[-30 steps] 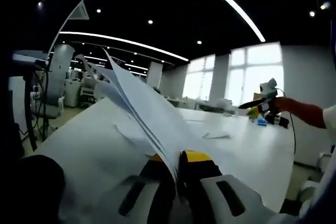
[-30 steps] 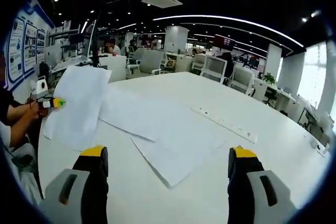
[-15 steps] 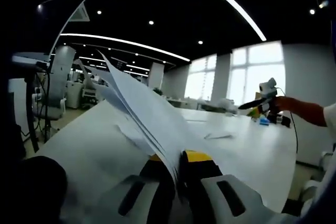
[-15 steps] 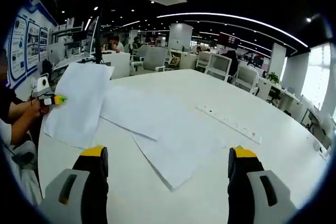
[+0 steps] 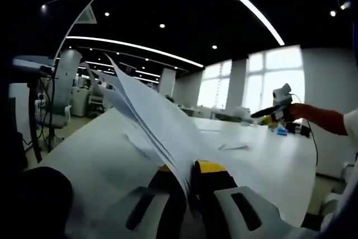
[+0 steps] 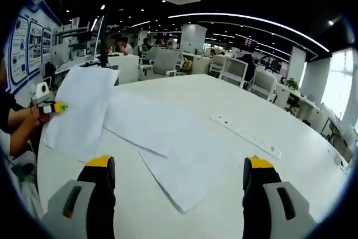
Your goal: Organize the stack of printing papers by aligning and flattening the scattered papers on the table
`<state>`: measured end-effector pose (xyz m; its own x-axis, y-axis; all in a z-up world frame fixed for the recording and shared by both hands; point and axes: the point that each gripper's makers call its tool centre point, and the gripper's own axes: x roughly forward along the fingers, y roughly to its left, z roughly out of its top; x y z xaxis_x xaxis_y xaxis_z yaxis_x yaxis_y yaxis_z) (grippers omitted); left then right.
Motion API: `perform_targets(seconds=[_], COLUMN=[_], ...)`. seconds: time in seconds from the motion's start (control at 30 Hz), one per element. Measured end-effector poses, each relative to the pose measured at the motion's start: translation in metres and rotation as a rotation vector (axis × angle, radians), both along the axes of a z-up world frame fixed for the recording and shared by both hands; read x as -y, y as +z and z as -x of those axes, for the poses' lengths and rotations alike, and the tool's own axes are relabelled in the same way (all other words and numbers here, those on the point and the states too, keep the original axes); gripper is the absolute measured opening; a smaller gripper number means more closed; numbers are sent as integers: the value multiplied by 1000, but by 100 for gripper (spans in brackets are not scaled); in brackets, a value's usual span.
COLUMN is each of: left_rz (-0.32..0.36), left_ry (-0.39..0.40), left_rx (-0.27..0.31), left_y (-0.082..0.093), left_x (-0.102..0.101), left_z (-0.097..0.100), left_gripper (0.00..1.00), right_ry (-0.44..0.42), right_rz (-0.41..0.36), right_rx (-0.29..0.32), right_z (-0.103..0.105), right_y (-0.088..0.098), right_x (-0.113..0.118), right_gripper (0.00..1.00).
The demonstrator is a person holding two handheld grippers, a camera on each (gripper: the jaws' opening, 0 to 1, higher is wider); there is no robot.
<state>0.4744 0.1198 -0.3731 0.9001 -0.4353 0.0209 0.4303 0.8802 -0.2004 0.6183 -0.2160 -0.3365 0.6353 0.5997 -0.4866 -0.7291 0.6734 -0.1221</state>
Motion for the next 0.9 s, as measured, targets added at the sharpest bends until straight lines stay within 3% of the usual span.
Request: perform_targets(seconds=[0.33,0.9], left_rz=[-3,-15], left_ry=[4,19], left_rx=[8,13], left_y=[1,0], left_x=[1,2], left_z=[1,-3], left_gripper=[9,10], right_ry=[16,31], right_rz=[10,30], right_rx=[8,-22], right_z=[-9,-22], right_y=[5,-14], right_x=[-9,-16], right_gripper=[90,89])
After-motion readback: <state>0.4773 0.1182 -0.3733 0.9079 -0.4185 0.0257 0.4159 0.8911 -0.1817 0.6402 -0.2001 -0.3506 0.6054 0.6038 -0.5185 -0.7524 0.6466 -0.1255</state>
